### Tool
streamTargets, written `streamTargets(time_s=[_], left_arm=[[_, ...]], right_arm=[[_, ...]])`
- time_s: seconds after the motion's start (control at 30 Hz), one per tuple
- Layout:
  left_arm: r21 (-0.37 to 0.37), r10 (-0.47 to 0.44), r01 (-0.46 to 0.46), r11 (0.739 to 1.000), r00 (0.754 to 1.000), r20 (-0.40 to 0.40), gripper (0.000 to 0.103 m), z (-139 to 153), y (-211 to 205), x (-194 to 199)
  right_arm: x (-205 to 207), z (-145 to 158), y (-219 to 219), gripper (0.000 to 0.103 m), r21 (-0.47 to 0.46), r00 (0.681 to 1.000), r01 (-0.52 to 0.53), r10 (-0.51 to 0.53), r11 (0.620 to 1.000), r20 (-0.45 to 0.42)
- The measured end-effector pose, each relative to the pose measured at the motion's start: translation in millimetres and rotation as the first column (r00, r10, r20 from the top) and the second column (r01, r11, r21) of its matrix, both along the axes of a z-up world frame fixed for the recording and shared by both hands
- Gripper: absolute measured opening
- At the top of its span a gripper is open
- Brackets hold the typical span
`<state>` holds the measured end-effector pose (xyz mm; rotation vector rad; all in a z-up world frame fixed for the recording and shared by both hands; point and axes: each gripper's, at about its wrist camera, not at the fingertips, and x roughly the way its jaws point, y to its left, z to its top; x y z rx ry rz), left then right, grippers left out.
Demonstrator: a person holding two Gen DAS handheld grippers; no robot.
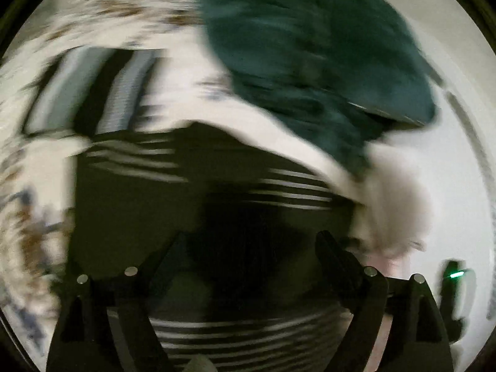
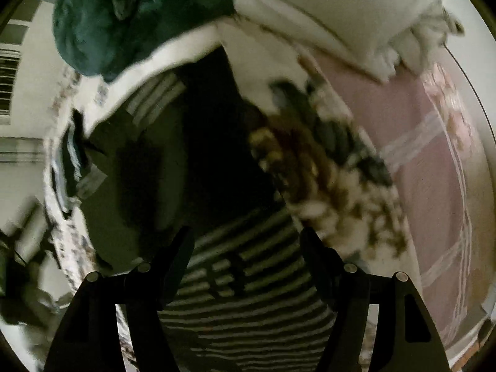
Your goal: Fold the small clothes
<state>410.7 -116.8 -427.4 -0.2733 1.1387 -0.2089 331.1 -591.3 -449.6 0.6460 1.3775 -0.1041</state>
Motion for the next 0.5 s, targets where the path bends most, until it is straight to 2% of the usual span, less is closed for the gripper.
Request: streamTargets(time_s=[0.07,0.17,0.27,0.4,0.43,0.47,0.5], left_arm=[[0.095,0.09,-0.088,0.992,0.996,-0.012,0.085,-12,47,-8],[0.231,0.199,-0.181,0.956,0.978,-0.058,0.085,-45,106,-15],[0.277,0.27,-0.235,0.932,0.958,-0.096,0.085,-76,138,-19],[0.322,0.295,-0.232,0.918,0.942,-0.161,0.085,-113,148,-19],[0.339,0.297,-0.223,0.914,0.937,-0.183,0.085,-123,149,-23],[0.342,0.291,-0.21,0.916,0.934,-0.208,0.085,-133,149,-32],[0.342,0.285,-0.202,0.918,0.934,-0.216,0.085,-135,149,-39]], right_arm=[[11,8,-6,0.072,0.017,1.0,0.003,-0.004,1.0,0.026],[36,7,-1,0.072,0.034,0.999,-0.007,0.005,0.999,0.042],[67,-4,20,0.072,-0.003,0.999,-0.015,0.015,1.0,0.044],[90,-38,42,0.07,-0.088,0.997,-0.05,0.045,0.995,-0.057],[90,-48,45,0.054,-0.127,0.994,-0.062,0.05,0.99,-0.101],[88,-60,46,0.043,-0.158,0.988,-0.084,0.061,0.984,-0.144],[84,-67,48,0.043,-0.167,0.984,-0.106,0.079,0.98,-0.161]])
